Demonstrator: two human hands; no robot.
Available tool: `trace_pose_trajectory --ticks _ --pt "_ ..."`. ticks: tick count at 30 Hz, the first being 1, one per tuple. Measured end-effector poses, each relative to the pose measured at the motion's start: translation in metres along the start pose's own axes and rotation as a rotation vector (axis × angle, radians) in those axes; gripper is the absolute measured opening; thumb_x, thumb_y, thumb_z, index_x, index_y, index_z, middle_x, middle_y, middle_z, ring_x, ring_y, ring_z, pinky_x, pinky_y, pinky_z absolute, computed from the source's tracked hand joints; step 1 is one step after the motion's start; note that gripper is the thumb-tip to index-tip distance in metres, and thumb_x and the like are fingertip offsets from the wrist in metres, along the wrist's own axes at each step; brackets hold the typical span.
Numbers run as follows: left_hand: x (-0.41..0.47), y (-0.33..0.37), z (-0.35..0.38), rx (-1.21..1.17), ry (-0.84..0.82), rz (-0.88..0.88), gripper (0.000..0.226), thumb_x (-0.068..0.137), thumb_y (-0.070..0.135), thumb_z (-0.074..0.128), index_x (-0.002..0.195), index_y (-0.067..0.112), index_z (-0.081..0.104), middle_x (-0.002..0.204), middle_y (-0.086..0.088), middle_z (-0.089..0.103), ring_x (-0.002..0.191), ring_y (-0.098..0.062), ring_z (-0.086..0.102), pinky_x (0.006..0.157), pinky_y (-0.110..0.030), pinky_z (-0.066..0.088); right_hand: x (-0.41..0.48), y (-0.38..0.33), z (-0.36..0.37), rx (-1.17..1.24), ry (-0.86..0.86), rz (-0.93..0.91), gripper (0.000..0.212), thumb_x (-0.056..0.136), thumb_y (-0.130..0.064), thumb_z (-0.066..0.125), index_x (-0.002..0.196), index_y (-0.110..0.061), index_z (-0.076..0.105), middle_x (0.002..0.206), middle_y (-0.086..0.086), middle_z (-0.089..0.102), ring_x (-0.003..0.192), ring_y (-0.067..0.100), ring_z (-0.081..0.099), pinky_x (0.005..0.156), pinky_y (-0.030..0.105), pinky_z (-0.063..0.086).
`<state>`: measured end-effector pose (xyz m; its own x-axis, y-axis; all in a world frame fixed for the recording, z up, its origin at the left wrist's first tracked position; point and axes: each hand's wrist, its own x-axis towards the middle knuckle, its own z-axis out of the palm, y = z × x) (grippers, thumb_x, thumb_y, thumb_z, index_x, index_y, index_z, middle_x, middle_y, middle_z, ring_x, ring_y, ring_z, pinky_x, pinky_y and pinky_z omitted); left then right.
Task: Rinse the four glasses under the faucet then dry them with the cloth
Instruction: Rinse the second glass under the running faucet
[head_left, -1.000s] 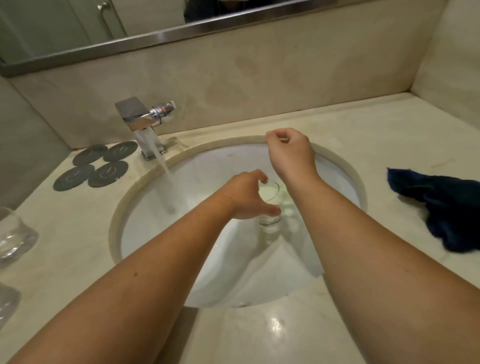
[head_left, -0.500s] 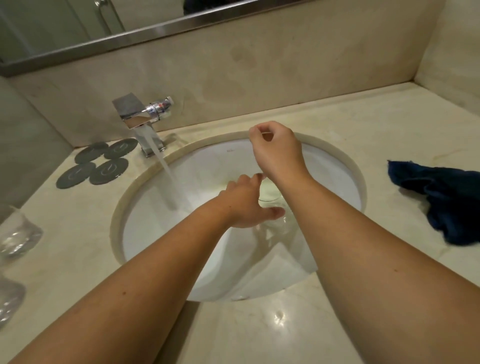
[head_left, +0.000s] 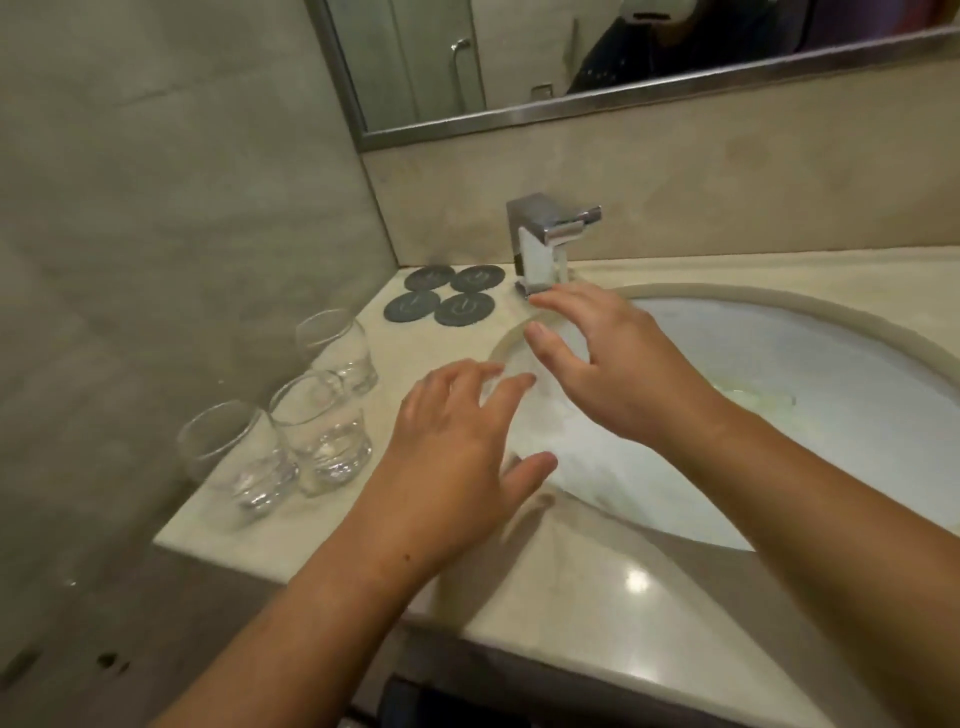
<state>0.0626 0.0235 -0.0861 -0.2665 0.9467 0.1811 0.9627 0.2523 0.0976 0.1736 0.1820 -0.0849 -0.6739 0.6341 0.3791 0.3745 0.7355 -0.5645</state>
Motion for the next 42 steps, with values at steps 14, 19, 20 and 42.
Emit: trace_pose_trajectory --ticks 14,19,20,42 --pt "-0.072 -0.107 -0.028 -0.036 0.287 -0.221 0.074 0.092 0.068 0.054 0.156 0.030 0.048 0.159 0.000 0.046 0.150 -0.022 0.027 0.128 -0.045 0.012 -0.021 -0.113 0.067 -0.067 -0.141 -0.178 0.055 0.107 -0.050 0.047 0.155 -0.026 0.050 0.165 0.000 0.043 0.156 0.017 0.028 0.126 0.032 0.017" --pt "-0.053 -0.125 -0.042 0.021 0.152 -0.310 0.087 0.092 0.074 0.052 0.163 0.028 0.034 0.163 -0.003 0.043 0.155 -0.028 0.026 0.129 -0.049 0.003 -0.018 -0.117 0.083 -0.119 -0.181 -0.164 0.054 0.107 -0.049 0.048 0.157 -0.028 0.047 0.167 0.002 0.040 0.159 0.020 0.026 0.129 0.041 0.020" --pt "-0.049 -0.127 -0.044 0.040 0.126 -0.320 0.087 0.092 0.076 0.052 0.163 0.028 0.034 0.160 -0.005 0.047 0.154 -0.029 0.029 0.129 -0.051 0.003 -0.017 -0.118 0.086 -0.122 -0.188 -0.160 0.054 0.107 -0.049 0.048 0.157 -0.029 0.047 0.168 0.003 0.039 0.159 0.021 0.025 0.129 0.043 0.020" --pt "0.014 -0.087 -0.041 -0.413 0.379 -0.157 0.070 0.080 0.049 0.083 0.143 0.035 0.057 0.129 0.013 0.061 0.121 -0.012 0.056 0.099 -0.024 0.044 0.024 -0.042 0.037 0.372 0.039 0.302 0.028 0.105 -0.038 0.061 0.130 -0.031 0.072 0.123 -0.012 0.070 0.114 0.006 0.064 0.084 0.022 0.047"
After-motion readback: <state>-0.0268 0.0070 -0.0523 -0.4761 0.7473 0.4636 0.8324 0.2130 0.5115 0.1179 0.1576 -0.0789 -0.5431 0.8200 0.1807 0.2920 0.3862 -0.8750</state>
